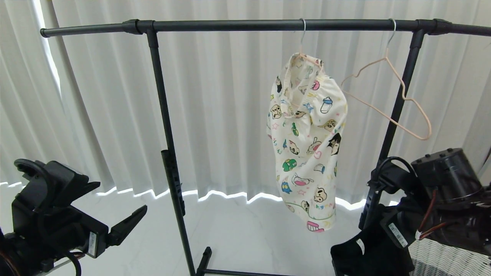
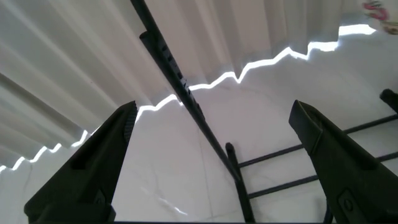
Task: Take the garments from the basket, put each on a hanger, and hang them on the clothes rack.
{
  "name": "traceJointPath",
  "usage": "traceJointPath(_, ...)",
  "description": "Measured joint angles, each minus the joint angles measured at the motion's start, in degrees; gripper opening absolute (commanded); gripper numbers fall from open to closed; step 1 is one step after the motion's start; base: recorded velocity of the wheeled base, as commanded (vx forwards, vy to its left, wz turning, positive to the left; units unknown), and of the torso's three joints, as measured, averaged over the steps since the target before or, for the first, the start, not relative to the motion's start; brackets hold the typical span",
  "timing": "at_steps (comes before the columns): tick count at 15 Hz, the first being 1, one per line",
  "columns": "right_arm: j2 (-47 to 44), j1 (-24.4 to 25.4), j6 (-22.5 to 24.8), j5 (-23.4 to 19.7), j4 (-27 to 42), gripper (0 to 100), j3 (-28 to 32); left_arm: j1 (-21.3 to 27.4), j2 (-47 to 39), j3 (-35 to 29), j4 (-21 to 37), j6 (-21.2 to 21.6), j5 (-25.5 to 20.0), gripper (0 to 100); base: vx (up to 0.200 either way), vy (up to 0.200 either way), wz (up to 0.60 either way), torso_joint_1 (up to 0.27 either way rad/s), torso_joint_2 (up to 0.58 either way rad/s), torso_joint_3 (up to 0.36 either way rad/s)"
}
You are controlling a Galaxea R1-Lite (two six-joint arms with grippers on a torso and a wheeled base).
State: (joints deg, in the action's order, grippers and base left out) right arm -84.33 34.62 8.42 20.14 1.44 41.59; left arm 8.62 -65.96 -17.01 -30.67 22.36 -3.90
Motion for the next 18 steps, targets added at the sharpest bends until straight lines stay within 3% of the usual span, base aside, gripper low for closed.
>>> traceJointPath(4, 1.8, 2.6, 0.1, 0.0, 0.6, 0, 5.1, 1.6, -0.3, 0.0, 0.0, -0.6, -0.4, 100, -0.100, 0.000, 0.00, 0.001, 0.00, 0.002)
traceJointPath(6, 0.9, 4.6, 0.0, -0.5, 2.1, 0, 8.7, 3.8, -0.3, 0.1, 0.0, -3.7, -2.2, 100, 0.000, 0.000, 0.00, 0.000, 0.00, 0.000)
traceJointPath(9, -1.4, 8.2, -0.2, -4.4, 3.6, 0, 13.3, 9.8, -0.8, -0.5, 0.0, -8.5, -7.3, 100, 0.000, 0.000, 0.00, 0.000, 0.00, 0.000)
traceJointPath(15, -6.7, 18.0, -5.1, -15.4, 3.7, 0, 22.7, 26.3, -2.9, -2.7, 0.0, -10.5, -9.0, 100, 0.000, 0.000, 0.00, 0.000, 0.00, 0.000)
traceJointPath(18, -9.0, 20.9, -5.2, -19.9, 3.7, 0, 27.5, 35.1, -3.6, -6.7, 0.0, -22.3, -9.3, 100, 0.000, 0.000, 0.00, 0.000, 0.00, 0.000)
